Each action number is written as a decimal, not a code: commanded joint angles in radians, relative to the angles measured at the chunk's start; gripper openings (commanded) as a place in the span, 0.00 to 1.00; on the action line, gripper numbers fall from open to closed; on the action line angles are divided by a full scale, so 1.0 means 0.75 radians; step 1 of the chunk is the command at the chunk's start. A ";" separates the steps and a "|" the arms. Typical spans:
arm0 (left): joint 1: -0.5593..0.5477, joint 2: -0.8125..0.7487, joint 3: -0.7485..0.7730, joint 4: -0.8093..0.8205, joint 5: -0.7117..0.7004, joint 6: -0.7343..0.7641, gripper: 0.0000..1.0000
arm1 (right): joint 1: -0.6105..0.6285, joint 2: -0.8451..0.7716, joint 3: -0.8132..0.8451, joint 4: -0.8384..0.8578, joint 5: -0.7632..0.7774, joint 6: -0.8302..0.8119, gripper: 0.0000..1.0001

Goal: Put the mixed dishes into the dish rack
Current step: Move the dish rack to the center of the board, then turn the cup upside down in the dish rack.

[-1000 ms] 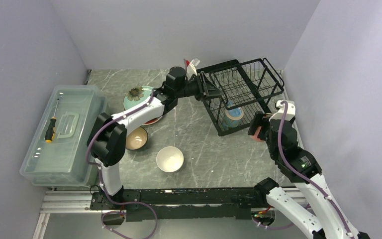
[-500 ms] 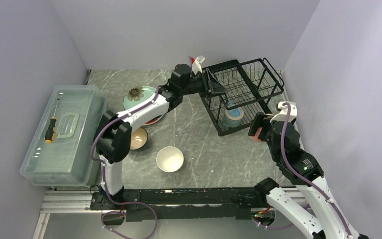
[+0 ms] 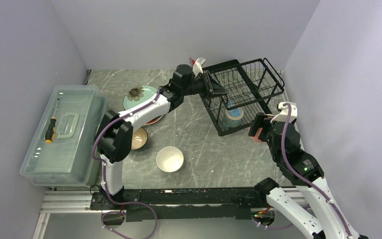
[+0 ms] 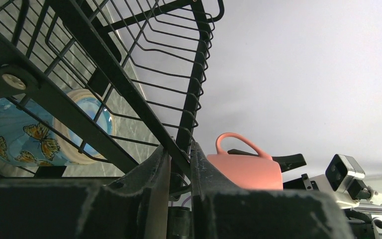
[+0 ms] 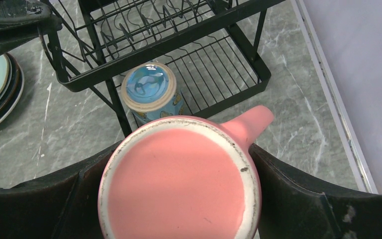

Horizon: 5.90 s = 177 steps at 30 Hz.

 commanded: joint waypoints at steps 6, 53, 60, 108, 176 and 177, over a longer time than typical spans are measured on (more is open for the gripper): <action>0.015 -0.086 0.047 -0.050 0.039 0.134 0.00 | -0.005 -0.013 0.022 0.100 -0.012 -0.016 0.52; 0.200 -0.601 -0.276 -0.271 -0.048 0.360 0.00 | -0.003 0.043 -0.417 0.696 -0.332 -0.040 0.45; 0.201 -0.609 -0.294 -0.321 -0.001 0.355 0.00 | -0.003 0.051 -0.506 0.904 -0.364 -0.084 0.45; 0.249 -1.062 -0.526 -0.834 -0.185 0.673 0.48 | -0.003 0.321 -0.692 1.476 -0.208 -0.255 0.47; 0.250 -1.824 -0.926 -1.361 -0.319 0.919 0.52 | -0.059 1.072 -0.832 2.654 -0.251 -0.322 0.48; 0.250 -1.825 -0.921 -1.365 -0.323 0.922 0.52 | -0.060 1.075 -0.823 2.654 -0.251 -0.330 0.48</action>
